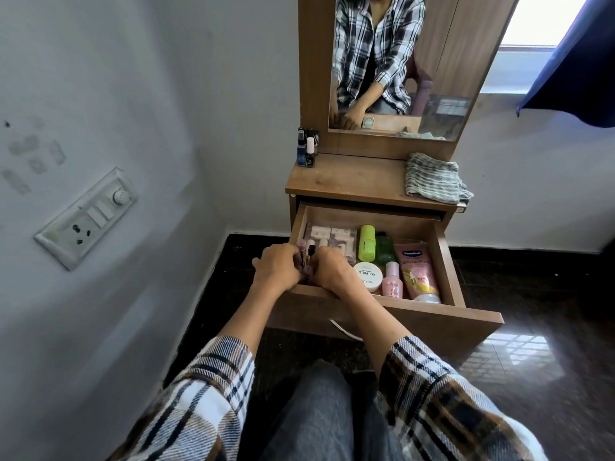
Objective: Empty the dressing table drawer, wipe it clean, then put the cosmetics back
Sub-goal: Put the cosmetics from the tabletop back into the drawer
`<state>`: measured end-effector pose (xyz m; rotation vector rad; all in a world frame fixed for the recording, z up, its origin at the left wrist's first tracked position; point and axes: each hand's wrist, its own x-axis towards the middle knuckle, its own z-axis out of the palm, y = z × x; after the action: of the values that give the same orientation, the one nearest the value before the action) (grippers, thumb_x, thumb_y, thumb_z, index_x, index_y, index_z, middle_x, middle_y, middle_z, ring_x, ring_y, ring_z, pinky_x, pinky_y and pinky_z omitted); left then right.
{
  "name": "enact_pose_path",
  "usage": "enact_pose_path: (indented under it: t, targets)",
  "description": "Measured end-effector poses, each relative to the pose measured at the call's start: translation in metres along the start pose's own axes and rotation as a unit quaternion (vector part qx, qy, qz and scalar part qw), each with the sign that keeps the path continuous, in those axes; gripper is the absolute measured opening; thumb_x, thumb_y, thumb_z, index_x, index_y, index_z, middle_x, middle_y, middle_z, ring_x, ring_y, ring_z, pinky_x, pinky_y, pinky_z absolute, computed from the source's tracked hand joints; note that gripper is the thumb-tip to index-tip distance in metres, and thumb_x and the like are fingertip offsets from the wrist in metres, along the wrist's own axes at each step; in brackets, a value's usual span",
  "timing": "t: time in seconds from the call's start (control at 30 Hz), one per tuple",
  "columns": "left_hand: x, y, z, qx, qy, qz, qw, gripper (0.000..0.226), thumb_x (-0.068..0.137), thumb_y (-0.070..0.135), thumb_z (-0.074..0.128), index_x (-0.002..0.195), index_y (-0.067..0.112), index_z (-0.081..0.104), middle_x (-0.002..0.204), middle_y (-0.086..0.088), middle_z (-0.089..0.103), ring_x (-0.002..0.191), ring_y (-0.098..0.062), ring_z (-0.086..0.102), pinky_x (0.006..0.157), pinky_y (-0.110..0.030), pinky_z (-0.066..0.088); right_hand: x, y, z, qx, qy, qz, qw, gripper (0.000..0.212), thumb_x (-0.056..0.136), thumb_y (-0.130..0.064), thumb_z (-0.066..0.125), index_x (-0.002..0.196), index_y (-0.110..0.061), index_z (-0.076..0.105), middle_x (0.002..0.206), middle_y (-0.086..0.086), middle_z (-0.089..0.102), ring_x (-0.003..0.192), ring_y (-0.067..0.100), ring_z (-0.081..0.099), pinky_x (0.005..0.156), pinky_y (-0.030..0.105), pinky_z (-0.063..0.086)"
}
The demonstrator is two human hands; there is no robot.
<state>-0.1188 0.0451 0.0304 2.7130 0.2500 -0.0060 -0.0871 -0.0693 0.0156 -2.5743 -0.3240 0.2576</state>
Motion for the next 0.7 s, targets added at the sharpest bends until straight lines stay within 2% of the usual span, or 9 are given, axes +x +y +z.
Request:
enact_pose_path:
  t: [0.13,0.3,0.4,0.5,0.6,0.7]
  targets:
    - [-0.003,0.001,-0.005,-0.035,0.007,0.001,0.999,0.027,0.074,0.032,0.076,0.095,0.02,0.065,0.109,-0.002,0.063,0.102,-0.027,0.056,0.089,-0.043,0.044,-0.003,0.001,-0.004,0.017,0.013,0.013,1.0,0.023,0.08,-0.016,0.068,0.098,-0.002,0.07,0.1,0.018,0.068,0.094,0.032,0.064,0.069,0.029,0.046]
    - [-0.007,0.001,-0.008,-0.069,0.021,0.014,0.997,0.029,0.072,0.029,0.078,0.095,0.019,0.065,0.096,-0.001,0.064,0.092,-0.025,0.059,0.083,-0.041,0.048,-0.007,0.0,-0.005,0.028,0.026,0.015,0.999,0.021,0.074,-0.016,0.073,0.091,-0.004,0.073,0.091,0.016,0.07,0.086,0.03,0.067,0.07,0.03,0.053]
    - [-0.005,-0.003,-0.006,-0.092,0.023,0.03,0.995,0.031,0.069,0.028,0.079,0.094,0.02,0.064,0.075,0.006,0.054,0.081,-0.021,0.059,0.073,-0.035,0.046,-0.008,0.002,-0.009,0.037,0.024,0.01,0.999,0.016,0.07,-0.016,0.074,0.083,-0.008,0.076,0.082,0.013,0.072,0.08,0.027,0.068,0.071,0.031,0.056]
    - [-0.003,-0.01,-0.007,-0.143,0.044,0.068,0.986,0.028,0.064,0.032,0.08,0.085,0.024,0.063,0.065,0.009,0.051,0.062,-0.011,0.053,0.058,-0.026,0.041,-0.01,0.005,-0.018,0.077,0.005,0.019,0.997,0.013,0.067,-0.01,0.075,0.08,-0.011,0.076,0.081,0.01,0.072,0.078,0.026,0.069,0.07,0.031,0.057]
    - [0.001,-0.012,-0.012,-0.186,0.075,0.105,0.974,0.023,0.065,0.033,0.078,0.08,0.023,0.064,0.062,0.008,0.051,0.057,-0.007,0.047,0.055,-0.019,0.039,-0.008,0.003,-0.034,0.16,-0.024,0.035,0.986,0.017,0.065,-0.004,0.078,0.077,-0.014,0.07,0.08,0.012,0.07,0.074,0.026,0.07,0.067,0.04,0.06]
    - [0.014,-0.004,-0.02,-0.226,0.099,0.104,0.963,0.022,0.07,0.029,0.078,0.086,0.022,0.065,0.07,0.011,0.054,0.063,-0.002,0.05,0.054,-0.009,0.037,0.009,-0.003,-0.053,0.172,0.012,0.007,0.985,0.014,0.073,-0.003,0.073,0.086,-0.01,0.072,0.086,0.01,0.072,0.076,0.018,0.068,0.07,0.036,0.06]
